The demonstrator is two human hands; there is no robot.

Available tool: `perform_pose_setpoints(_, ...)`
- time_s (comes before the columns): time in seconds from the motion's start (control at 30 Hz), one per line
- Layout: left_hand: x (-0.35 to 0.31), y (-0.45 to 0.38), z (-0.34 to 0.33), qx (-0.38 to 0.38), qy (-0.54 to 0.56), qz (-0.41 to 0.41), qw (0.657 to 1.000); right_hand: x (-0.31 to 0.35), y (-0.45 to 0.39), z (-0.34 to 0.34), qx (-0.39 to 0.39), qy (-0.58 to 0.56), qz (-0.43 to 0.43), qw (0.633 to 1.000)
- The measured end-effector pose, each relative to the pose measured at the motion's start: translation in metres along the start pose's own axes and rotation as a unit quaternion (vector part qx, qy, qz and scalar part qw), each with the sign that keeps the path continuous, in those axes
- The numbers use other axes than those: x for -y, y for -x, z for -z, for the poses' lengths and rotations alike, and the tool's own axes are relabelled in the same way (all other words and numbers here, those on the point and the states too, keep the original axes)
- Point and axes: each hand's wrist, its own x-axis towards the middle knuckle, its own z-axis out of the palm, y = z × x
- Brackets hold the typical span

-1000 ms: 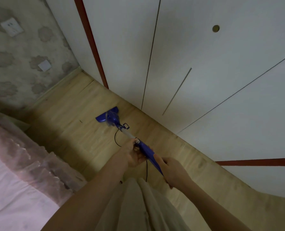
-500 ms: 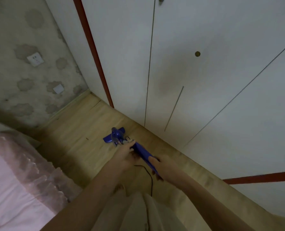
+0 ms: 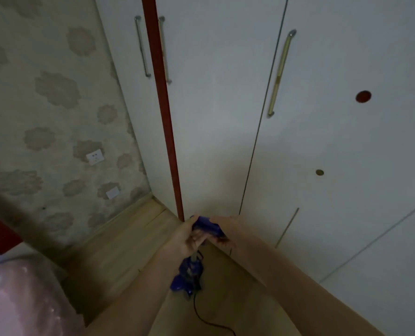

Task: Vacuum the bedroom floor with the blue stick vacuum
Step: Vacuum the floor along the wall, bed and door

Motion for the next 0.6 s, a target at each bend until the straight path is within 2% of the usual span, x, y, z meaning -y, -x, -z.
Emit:
perform_pose_setpoints(0.07, -0.021, -0.011, 0.004, 0.009, 0.005, -0.002, 1.0, 0.02, -0.009, -0.014, -0.013, 0.048, 0.024, 0.998)
perform_pose_setpoints(0.2, -0.056, -0.028, 0.011, 0.024, -0.023, -0.007, 0.999, 0.046, -0.024, -0.034, -0.017, 0.007, 0.078, 0.997)
perform_pose_setpoints(0.47, -0.095, -0.058, 0.016, 0.048, -0.029, -0.011, 0.998, 0.082, -0.036, -0.067, -0.074, 0.046, 0.068, 0.994)
perform_pose_setpoints(0.6, -0.1, -0.061, 0.015, 0.036, -0.037, -0.008, 0.999, 0.081, -0.042, -0.075, -0.093, 0.046, 0.099, 0.99)
